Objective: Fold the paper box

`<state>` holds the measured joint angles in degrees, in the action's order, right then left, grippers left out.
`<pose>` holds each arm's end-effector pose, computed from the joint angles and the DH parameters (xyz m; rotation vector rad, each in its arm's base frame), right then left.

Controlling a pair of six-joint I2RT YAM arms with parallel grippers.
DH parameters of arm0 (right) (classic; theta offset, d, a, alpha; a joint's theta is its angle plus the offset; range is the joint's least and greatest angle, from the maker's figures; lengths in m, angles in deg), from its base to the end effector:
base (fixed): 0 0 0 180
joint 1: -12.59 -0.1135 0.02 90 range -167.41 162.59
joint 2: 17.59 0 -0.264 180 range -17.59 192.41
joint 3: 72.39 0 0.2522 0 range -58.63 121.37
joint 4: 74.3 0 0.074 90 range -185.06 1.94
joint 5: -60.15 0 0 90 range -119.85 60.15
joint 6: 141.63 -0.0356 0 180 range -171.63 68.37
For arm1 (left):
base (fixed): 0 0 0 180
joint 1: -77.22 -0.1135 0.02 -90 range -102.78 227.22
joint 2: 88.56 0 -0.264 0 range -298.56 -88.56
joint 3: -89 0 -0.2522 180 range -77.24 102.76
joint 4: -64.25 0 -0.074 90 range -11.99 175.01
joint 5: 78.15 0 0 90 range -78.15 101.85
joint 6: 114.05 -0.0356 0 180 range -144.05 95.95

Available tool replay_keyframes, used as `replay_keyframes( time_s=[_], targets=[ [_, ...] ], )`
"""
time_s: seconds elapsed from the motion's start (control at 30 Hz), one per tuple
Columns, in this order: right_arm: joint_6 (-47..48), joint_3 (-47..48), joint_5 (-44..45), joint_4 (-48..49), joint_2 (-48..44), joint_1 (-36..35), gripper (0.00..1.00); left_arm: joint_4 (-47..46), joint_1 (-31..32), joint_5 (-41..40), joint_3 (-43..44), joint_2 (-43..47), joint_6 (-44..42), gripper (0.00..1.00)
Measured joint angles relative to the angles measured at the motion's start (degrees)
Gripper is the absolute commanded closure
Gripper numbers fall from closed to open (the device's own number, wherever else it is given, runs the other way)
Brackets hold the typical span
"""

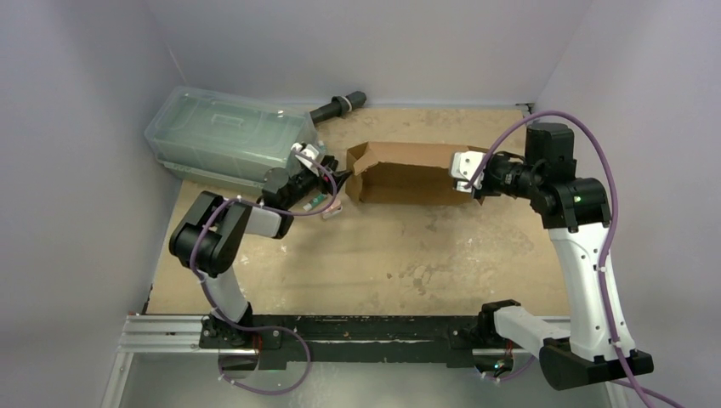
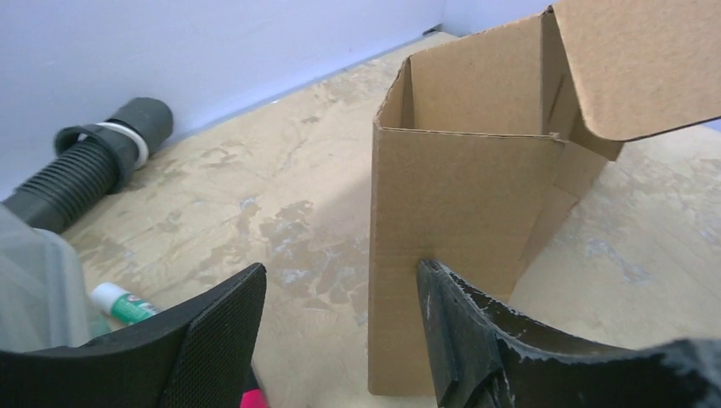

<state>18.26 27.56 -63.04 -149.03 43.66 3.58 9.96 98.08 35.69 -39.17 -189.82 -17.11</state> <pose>0.1686 0.0465 0.4416 -1.5517 1.3933 -0.0021 0.3142 -0.1351 0.1899 0.5219 1.4416 -0.6970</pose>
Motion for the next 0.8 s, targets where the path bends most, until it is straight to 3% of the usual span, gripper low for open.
replay_keyframes(
  time_s=[0.33,0.8],
  targets=[
    [0.61,0.0,-1.01,-1.42,0.02,0.09,1.0,-2.86,-1.73,10.6,3.28,-4.74,2.49,0.27],
    [0.2,0.0,-2.75,-1.7,1.64,0.07,1.0,-3.02,-0.11,12.35,4.96,-6.36,0.7,0.27]
  ],
)
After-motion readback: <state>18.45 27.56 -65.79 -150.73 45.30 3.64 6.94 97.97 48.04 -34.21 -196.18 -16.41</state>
